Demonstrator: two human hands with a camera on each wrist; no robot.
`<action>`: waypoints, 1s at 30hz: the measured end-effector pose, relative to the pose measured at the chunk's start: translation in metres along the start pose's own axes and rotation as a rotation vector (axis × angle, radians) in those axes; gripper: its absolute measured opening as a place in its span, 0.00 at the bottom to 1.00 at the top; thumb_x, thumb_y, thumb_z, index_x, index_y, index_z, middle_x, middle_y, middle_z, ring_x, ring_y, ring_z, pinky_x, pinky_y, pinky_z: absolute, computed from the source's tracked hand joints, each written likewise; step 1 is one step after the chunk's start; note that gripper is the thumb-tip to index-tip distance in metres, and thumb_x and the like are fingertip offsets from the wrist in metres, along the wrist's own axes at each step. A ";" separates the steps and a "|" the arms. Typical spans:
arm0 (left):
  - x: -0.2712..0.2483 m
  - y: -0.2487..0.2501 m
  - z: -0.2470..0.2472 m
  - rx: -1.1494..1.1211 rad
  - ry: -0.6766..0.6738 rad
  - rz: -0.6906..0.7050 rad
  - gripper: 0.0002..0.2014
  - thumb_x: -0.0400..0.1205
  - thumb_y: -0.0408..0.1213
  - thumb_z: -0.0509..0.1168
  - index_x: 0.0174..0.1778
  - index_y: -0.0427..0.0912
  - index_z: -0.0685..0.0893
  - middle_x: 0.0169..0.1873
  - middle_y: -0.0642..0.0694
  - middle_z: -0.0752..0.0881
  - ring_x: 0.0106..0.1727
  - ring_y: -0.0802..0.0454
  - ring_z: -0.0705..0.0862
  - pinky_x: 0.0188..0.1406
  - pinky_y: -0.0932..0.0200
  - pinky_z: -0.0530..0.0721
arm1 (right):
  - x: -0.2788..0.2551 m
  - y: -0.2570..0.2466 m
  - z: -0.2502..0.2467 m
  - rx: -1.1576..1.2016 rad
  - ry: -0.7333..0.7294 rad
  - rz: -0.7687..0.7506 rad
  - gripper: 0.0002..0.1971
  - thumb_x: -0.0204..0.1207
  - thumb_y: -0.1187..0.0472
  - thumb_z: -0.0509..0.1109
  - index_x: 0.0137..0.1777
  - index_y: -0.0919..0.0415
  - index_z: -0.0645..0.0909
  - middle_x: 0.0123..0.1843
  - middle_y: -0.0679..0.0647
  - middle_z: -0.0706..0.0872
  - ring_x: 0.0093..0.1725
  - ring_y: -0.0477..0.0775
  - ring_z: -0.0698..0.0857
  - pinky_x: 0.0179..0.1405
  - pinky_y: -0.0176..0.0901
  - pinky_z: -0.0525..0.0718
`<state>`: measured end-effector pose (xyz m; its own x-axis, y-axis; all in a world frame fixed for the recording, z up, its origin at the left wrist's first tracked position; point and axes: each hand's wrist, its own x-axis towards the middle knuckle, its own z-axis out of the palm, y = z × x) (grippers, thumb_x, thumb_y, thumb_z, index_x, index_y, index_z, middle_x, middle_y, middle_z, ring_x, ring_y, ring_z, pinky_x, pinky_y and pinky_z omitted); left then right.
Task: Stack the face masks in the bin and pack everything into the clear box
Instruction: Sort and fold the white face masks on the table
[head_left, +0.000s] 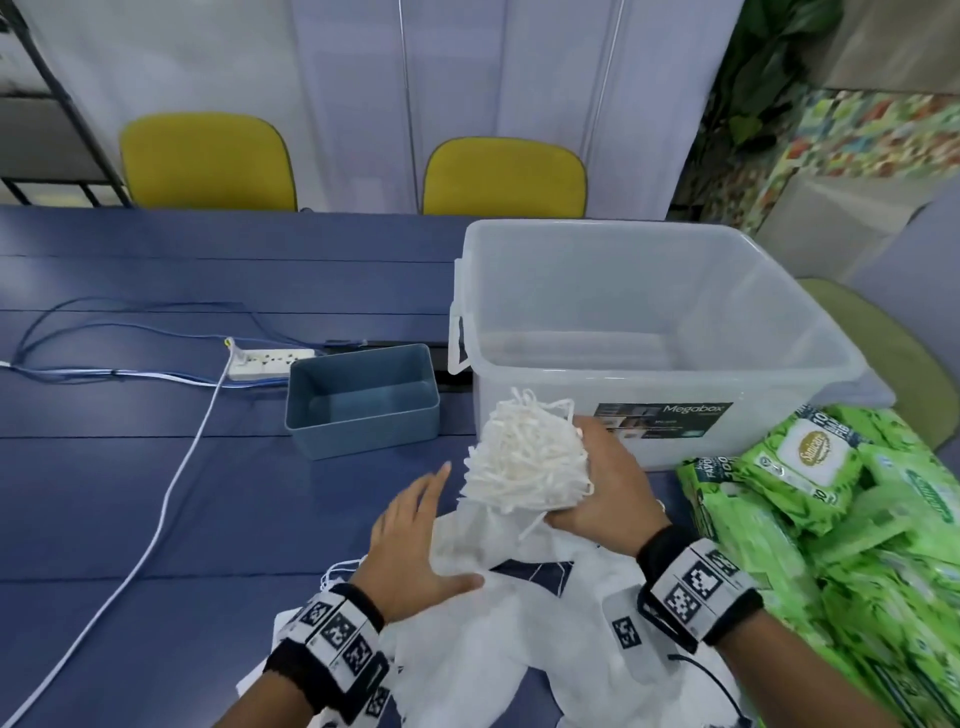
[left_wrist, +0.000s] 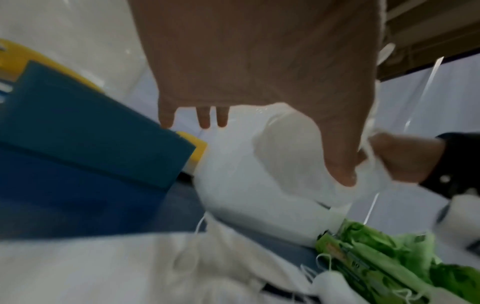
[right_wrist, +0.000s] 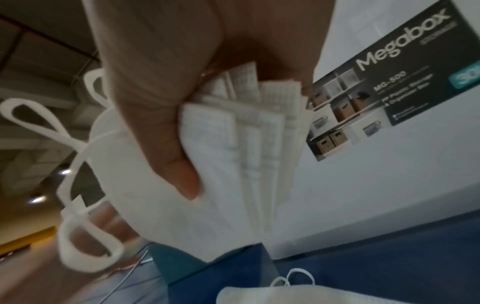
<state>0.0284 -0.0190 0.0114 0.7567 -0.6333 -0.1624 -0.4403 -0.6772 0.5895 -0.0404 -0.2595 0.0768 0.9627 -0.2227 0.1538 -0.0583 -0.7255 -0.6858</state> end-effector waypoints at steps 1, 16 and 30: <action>-0.001 0.008 -0.008 -0.004 0.059 0.052 0.63 0.57 0.77 0.65 0.78 0.65 0.30 0.82 0.59 0.46 0.82 0.56 0.46 0.81 0.48 0.50 | 0.001 -0.001 0.002 -0.060 -0.019 -0.011 0.41 0.49 0.50 0.78 0.66 0.50 0.70 0.55 0.46 0.81 0.54 0.52 0.81 0.52 0.49 0.80; 0.008 0.043 -0.042 -0.320 0.249 0.421 0.30 0.65 0.49 0.72 0.63 0.70 0.70 0.58 0.64 0.81 0.60 0.56 0.82 0.64 0.51 0.80 | 0.003 -0.033 0.014 -0.082 -0.290 -0.243 0.49 0.54 0.54 0.82 0.74 0.45 0.59 0.60 0.45 0.76 0.54 0.45 0.74 0.59 0.42 0.68; 0.003 0.035 -0.056 -1.480 0.172 -0.078 0.35 0.54 0.42 0.77 0.58 0.36 0.81 0.46 0.41 0.91 0.47 0.46 0.90 0.39 0.56 0.88 | 0.031 -0.077 0.045 0.827 -0.070 0.129 0.63 0.47 0.54 0.85 0.79 0.30 0.48 0.68 0.50 0.77 0.66 0.47 0.82 0.65 0.49 0.83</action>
<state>0.0427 -0.0236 0.0759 0.8475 -0.4919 -0.1995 0.4001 0.3448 0.8492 0.0056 -0.1813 0.1019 0.9775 -0.2104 0.0121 0.0167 0.0200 -0.9997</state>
